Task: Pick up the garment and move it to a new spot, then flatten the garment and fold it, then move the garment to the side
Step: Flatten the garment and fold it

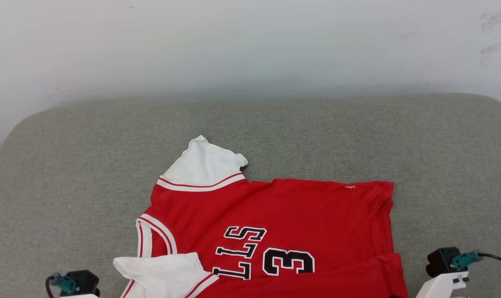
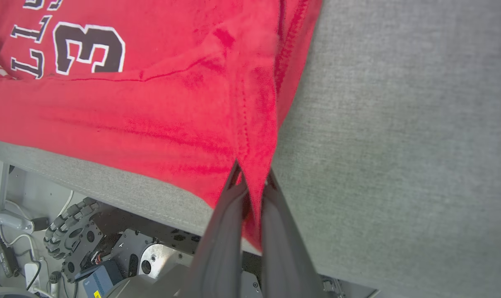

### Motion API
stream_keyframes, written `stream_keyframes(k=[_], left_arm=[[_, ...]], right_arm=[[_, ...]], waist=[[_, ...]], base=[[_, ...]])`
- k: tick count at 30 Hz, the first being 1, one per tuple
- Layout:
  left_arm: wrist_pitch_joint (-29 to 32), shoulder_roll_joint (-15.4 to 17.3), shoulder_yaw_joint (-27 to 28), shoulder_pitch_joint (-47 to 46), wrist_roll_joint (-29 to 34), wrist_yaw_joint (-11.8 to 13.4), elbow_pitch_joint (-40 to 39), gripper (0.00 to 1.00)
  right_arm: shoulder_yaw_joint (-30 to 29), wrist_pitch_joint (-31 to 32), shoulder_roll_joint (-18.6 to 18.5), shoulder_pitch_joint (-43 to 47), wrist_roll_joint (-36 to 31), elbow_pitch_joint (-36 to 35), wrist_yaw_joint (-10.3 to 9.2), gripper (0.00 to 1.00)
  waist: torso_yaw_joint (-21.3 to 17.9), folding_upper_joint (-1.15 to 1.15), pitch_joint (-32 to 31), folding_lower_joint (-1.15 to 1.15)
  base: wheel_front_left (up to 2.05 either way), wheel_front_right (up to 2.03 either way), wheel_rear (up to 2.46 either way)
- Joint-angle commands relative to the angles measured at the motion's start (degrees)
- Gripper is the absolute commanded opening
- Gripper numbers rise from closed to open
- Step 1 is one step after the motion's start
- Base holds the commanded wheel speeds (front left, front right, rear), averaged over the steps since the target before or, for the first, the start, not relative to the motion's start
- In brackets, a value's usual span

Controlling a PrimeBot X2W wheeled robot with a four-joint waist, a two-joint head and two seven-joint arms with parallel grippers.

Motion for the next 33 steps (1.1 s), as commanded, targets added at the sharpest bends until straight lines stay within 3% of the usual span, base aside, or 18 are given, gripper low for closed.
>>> stream_keyframes(k=[1,3,4,5,6,15,21,27,33], left_arm=[[-0.50,-0.92,-0.34,0.48,-0.29,0.02,0.71,0.00],[-1.84,-2.15,-0.27,-0.45,0.26,-0.14,1.64,0.00],[-2.51,-3.05,-0.19,-0.85,0.12,-0.09,2.53,0.00],[-2.88,-3.72,-0.34,-1.08,0.06,0.03,3.30,0.28],[-2.97,-4.13,-0.56,-1.53,0.39,0.20,4.04,1.00],[-10.18,-5.85,1.61,-6.91,3.71,-0.26,6.53,1.00],[-16.25,-6.54,2.06,-11.33,7.95,-0.67,5.46,1.00],[-24.97,-8.49,3.38,-17.25,12.62,-0.52,6.51,1.00],[-29.96,-10.46,3.98,-25.49,15.04,-1.96,9.66,1.00]], right_arm=[[-0.46,-0.55,0.62,1.00,0.30,0.43,-0.09,0.00],[-0.87,-1.77,1.27,1.32,0.01,1.08,-0.09,0.00],[-1.00,-2.49,1.84,1.47,-0.04,1.60,-0.09,0.18],[-1.09,-3.52,2.09,1.53,-0.46,2.02,-0.08,0.49],[-1.12,-5.16,2.26,1.26,-1.03,2.15,-0.08,1.00],[-1.29,-24.27,4.34,-2.13,-8.45,2.32,-0.07,1.00],[-4.47,-35.79,7.34,-4.36,-14.64,0.79,-0.07,1.00],[-6.84,-38.69,9.37,-6.60,-17.73,-3.06,-0.07,1.00],[-7.92,-38.07,10.98,-9.34,-19.42,-8.17,-0.07,1.00]], waist=[[0.02,0.00,0.28,0.01],[0.08,0.00,0.57,0.01],[0.13,0.00,0.68,0.01],[0.16,0.00,0.77,0.01],[0.14,0.00,0.77,0.01],[-0.50,0.00,0.51,0.01],[-0.97,0.00,0.89,0.01],[-1.63,0.00,4.86,0.01],[-2.95,0.00,11.63,0.01]], base=[[0.00,0.00,0.00],[0.00,0.00,0.00],[0.00,0.00,0.00],[0.00,0.00,0.00],[0.00,0.00,0.00],[0.00,0.00,0.00],[0.00,0.00,0.00],[0.00,0.00,0.00],[0.00,0.00,0.00]])
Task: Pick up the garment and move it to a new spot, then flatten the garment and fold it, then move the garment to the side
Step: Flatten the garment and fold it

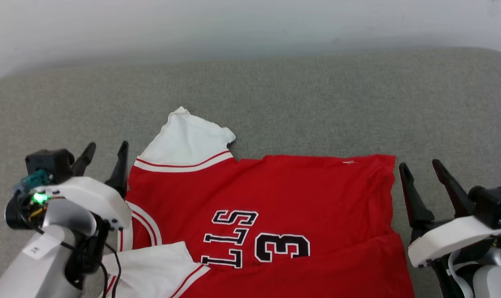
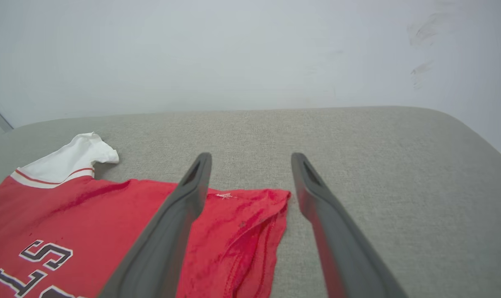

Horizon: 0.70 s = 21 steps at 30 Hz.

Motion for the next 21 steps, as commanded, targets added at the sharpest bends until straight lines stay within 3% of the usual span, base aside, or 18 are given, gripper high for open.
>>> stream_keyframes(k=[1,9,16,21], left_arm=[[-0.67,-0.42,-0.02,-3.42,0.58,-0.94,1.69,1.00],[4.69,-0.22,-1.21,-16.40,-0.78,-6.80,11.36,1.00],[19.37,1.40,-3.45,-25.99,-5.36,-13.26,19.88,1.00],[30.52,3.27,-4.80,-30.71,-7.91,-15.39,24.35,1.00]], right_arm=[[-0.16,-0.16,0.69,-1.53,-0.40,-1.50,-0.05,1.00],[0.89,-0.37,2.19,-4.73,-1.00,-3.64,-0.05,1.00],[1.83,-1.38,2.92,-6.34,-0.49,-2.14,-0.05,1.00],[2.81,-2.23,3.09,-7.06,0.40,-0.60,-0.05,1.00]], waist=[[-1.33,0.00,4.65,-0.01],[-4.61,0.00,11.00,-0.01],[-7.60,0.00,14.31,-0.01],[-9.38,0.00,16.06,-0.01]], base=[[0.00,0.00,0.00],[0.00,0.00,0.00],[0.00,0.00,0.00],[0.00,0.00,0.00]])
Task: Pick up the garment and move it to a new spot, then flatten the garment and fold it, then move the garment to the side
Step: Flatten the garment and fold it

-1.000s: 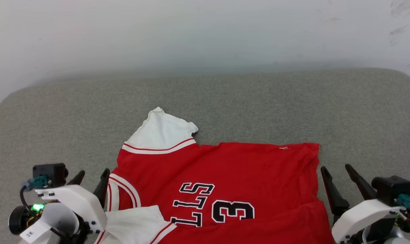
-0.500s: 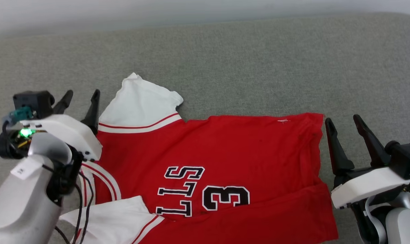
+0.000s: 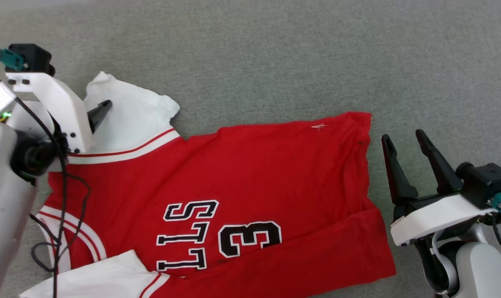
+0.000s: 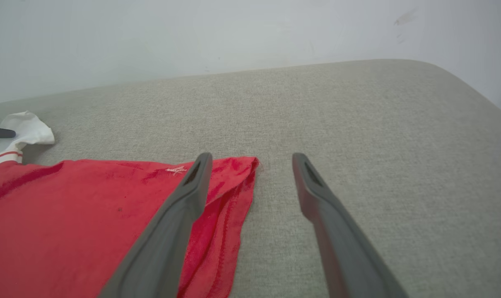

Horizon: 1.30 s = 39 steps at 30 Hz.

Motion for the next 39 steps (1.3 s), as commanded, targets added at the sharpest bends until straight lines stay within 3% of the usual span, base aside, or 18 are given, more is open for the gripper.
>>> stream_keyframes(k=[1,8,9,10,15,19,30,39], left_arm=[[1.88,0.68,-0.14,-1.29,-0.52,-0.24,0.84,1.00],[12.85,1.03,-3.31,-4.04,-1.18,-0.74,4.48,0.98],[14.09,1.12,-4.03,-4.21,-0.88,-0.84,4.87,0.40],[17.31,0.41,-5.08,-3.91,-1.67,-0.68,5.99,0.00],[17.99,-0.01,-5.20,-4.44,-1.73,-0.15,6.24,0.00],[14.63,-0.09,-4.30,-5.46,-1.13,0.26,4.81,0.00],[7.91,-1.32,-3.52,-5.60,-0.31,-0.47,-1.93,0.00],[5.73,-2.38,-4.20,-5.88,0.39,-0.63,-5.95,0.00]], right_arm=[[0.30,-0.39,0.33,-0.72,0.50,0.41,-0.05,1.00],[0.71,-1.91,0.32,-1.91,2.49,2.89,-0.05,1.00],[0.80,-1.97,0.32,-2.11,2.99,3.25,-0.05,1.00],[0.91,-1.58,0.31,-2.93,4.34,4.63,-0.05,1.00],[1.10,0.11,0.03,-4.18,6.40,6.62,-0.05,1.00],[0.97,3.87,-2.40,-6.20,9.69,8.99,-0.05,1.00],[5.57,24.09,-13.61,-14.62,19.89,12.56,-0.05,1.00],[10.20,37.92,-17.47,-22.06,22.11,16.93,-0.05,1.00]], waist=[[-1.10,0.00,1.11,-0.01],[-2.29,0.00,2.75,-0.01],[-2.40,0.00,2.87,-0.01],[-2.57,0.00,2.99,-0.01],[-2.48,0.00,2.90,-0.01],[-1.95,0.00,2.19,-0.01],[3.83,0.00,0.85,-0.01],[7.69,0.00,2.40,-0.01]], base=[[0.00,0.00,0.00],[0.00,0.00,0.00],[0.00,0.00,0.00],[0.00,0.00,0.00],[0.00,0.00,0.00],[0.00,0.00,0.00],[0.00,0.00,0.00],[0.00,0.00,0.00]])
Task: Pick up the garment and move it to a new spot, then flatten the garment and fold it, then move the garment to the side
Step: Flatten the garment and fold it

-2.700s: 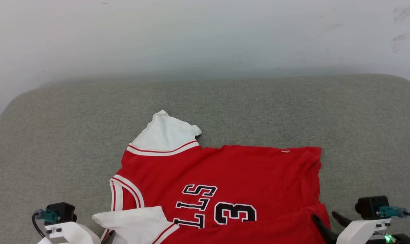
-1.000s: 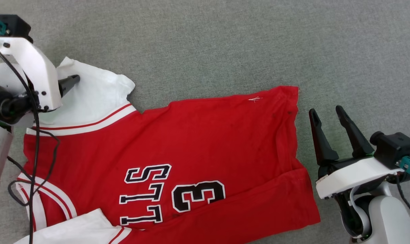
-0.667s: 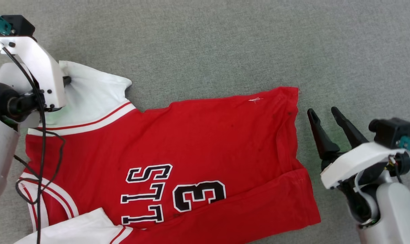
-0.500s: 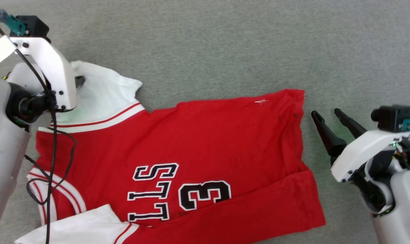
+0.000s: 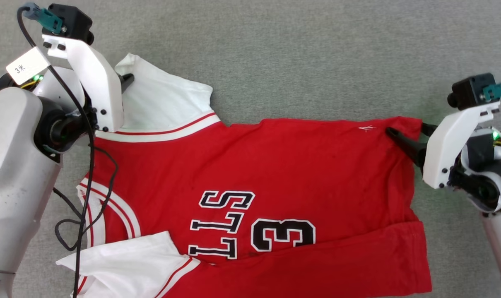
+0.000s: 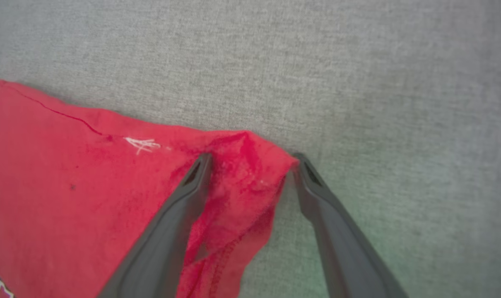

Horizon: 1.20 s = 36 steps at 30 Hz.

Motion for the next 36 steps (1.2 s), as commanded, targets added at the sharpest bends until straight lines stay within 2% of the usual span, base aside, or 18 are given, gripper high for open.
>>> stream_keyframes(k=[1,5,6,7,8,11,19,27,36], left_arm=[[-0.50,-0.24,-0.06,0.07,0.14,-0.05,-0.39,0.00],[-1.10,-0.35,-0.10,-0.11,0.13,-0.22,-0.71,0.00],[-1.22,-0.42,-0.11,-0.10,0.13,-0.27,-0.63,0.00],[-1.50,-0.40,-0.09,0.03,0.10,-0.34,-0.51,0.00],[-1.64,-0.40,-0.08,0.17,0.11,-0.32,-0.41,0.00],[-2.77,-0.14,0.14,0.83,0.18,-0.48,0.11,0.00],[-8.04,0.32,0.91,3.25,0.77,-0.45,1.13,0.00],[-13.66,0.90,2.20,9.31,0.38,0.87,0.74,0.00],[-20.33,2.15,3.50,24.07,-1.44,3.84,-4.76,0.00]], right_arm=[[1.52,2.33,-0.38,-0.99,0.66,1.78,-0.05,1.00],[4.75,8.61,-0.53,-1.00,1.74,5.76,-0.03,1.00],[5.16,9.99,-0.49,-0.73,2.00,6.68,-0.03,0.69],[5.54,11.12,-0.42,-0.61,2.05,7.50,-0.03,0.30],[5.72,12.14,-0.15,-0.40,2.31,8.27,-0.03,0.00],[5.62,11.54,0.24,-1.06,2.33,8.08,-0.04,0.00],[-1.35,2.17,-1.87,-2.56,-0.06,3.45,-0.09,0.00],[-5.53,-1.30,-1.19,3.84,-2.45,1.28,-0.09,0.00],[-6.95,-7.06,1.01,14.78,-3.82,0.35,-0.09,0.00]], waist=[[0.80,0.00,0.71,0.00],[1.43,0.00,1.20,0.00],[1.50,0.00,1.23,0.00],[1.55,0.00,1.24,0.00],[1.58,0.00,1.21,0.00],[1.61,0.00,0.81,0.00],[2.41,0.00,-3.27,0.00],[3.46,0.00,-10.11,0.00],[4.39,0.00,-17.14,0.00]], base=[[0.00,0.00,0.00],[0.00,0.00,0.00],[0.00,0.00,0.00],[0.00,0.00,0.00],[0.00,0.00,0.00],[0.00,0.00,0.00],[0.00,0.00,0.00],[0.00,0.00,0.00],[0.00,0.00,0.00]])
